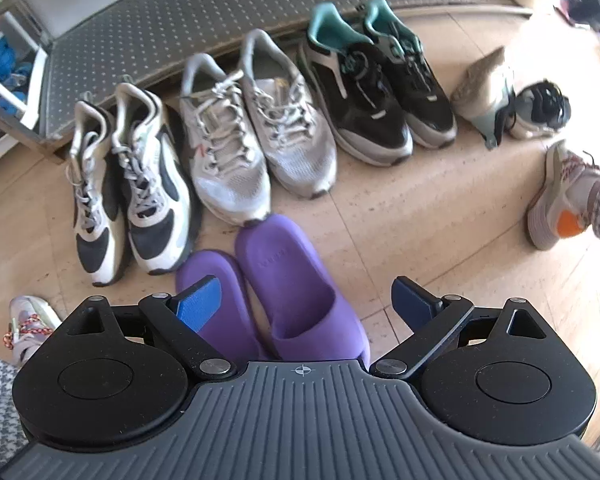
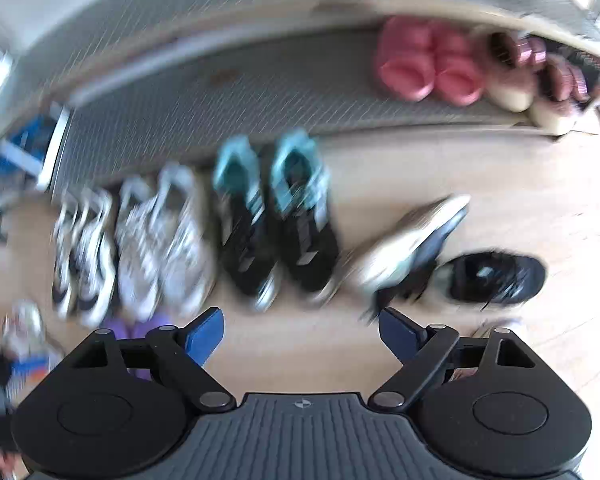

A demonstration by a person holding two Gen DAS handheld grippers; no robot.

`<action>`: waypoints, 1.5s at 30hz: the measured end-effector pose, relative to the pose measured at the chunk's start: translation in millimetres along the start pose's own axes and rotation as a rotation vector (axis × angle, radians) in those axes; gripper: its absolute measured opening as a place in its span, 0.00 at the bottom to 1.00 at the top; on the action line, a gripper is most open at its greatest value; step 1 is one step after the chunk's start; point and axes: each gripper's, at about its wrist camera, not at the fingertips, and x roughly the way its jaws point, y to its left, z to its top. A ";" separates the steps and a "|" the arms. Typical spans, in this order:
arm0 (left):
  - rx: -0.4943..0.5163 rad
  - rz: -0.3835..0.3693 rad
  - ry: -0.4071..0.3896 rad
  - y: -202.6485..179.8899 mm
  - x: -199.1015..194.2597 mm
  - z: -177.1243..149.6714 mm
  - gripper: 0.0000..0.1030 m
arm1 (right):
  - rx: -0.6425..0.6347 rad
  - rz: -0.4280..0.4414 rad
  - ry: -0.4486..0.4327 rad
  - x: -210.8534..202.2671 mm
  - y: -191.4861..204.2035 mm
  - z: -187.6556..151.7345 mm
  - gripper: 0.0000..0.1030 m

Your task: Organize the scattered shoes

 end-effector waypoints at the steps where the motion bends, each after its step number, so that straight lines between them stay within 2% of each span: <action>1: 0.013 0.001 0.013 -7.7 2.6 2.6 0.93 | 0.050 0.006 -0.003 1.9 -11.1 0.4 0.84; 2: 0.028 0.004 0.026 -17.1 5.8 6.7 0.93 | 0.102 0.012 -0.004 3.7 -22.4 1.0 0.83; 3: 0.035 0.008 0.032 -23.1 8.2 9.9 0.93 | 0.217 -0.001 0.049 5.2 -40.7 5.3 0.81; 4: 0.039 0.010 0.037 -27.8 10.2 12.6 0.93 | 0.273 0.009 0.060 3.2 -49.0 10.0 0.81; 6: 0.059 0.008 0.048 -48.6 18.5 25.7 0.93 | 0.283 0.081 0.010 -10.5 -56.7 18.6 0.82; 10: 0.104 -0.021 0.044 -97.5 37.9 59.5 0.93 | 0.285 0.075 -0.101 -43.4 -67.0 32.6 0.88; 13: 0.103 -0.055 0.037 -142.6 59.2 93.1 0.93 | 0.376 0.145 -0.179 -64.2 -82.1 37.1 0.89; 17: -0.007 -0.106 0.076 -176.7 92.7 117.4 0.93 | 0.449 0.195 -0.191 -69.3 -96.2 38.4 0.89; 20: -0.201 -0.125 0.121 -192.4 128.6 127.0 0.92 | 0.518 0.230 -0.199 -70.1 -110.8 39.2 0.89; 23: -0.265 -0.048 0.105 -212.4 157.8 130.5 0.86 | 0.594 0.260 -0.214 -76.2 -126.3 38.2 0.89; 24: -0.257 -0.013 0.088 -221.7 166.8 132.2 0.84 | 0.627 0.282 -0.223 -80.2 -133.6 36.8 0.89; 27: -0.116 0.089 0.008 -249.4 178.0 137.3 0.83 | 0.657 0.323 -0.241 -88.4 -143.5 34.2 0.89; 29: 0.096 0.246 -0.101 -288.4 192.5 142.0 0.83 | 0.674 0.339 -0.248 -92.3 -150.3 32.4 0.89; 32: 0.230 0.380 -0.166 -319.7 208.8 144.9 0.93 | 0.718 0.366 -0.250 -95.9 -163.5 28.8 0.89; 34: 0.301 0.477 -0.216 -338.4 218.2 147.9 0.91 | 0.749 0.387 -0.249 -96.5 -169.7 26.6 0.90; 36: 0.381 0.549 -0.244 -348.6 228.0 151.8 0.93 | 0.775 0.437 -0.243 -96.7 -173.4 25.2 0.90; 38: 0.527 0.622 -0.198 -354.0 250.1 158.6 0.93 | 0.773 0.453 -0.240 -96.5 -172.0 24.8 0.90; 40: 0.588 0.595 -0.155 -349.1 257.9 164.8 0.91 | 0.771 0.466 -0.231 -94.8 -170.2 25.6 0.90; 41: 0.594 0.525 -0.142 -342.9 254.6 171.0 0.76 | 0.772 0.471 -0.228 -94.0 -170.0 25.5 0.90; 42: 0.579 0.459 -0.132 -337.4 248.8 177.2 0.75 | 0.772 0.479 -0.221 -92.2 -169.2 26.3 0.90; 45: 0.525 0.355 -0.123 -325.0 220.0 192.6 0.74 | 0.765 0.470 -0.207 -88.2 -165.7 29.7 0.90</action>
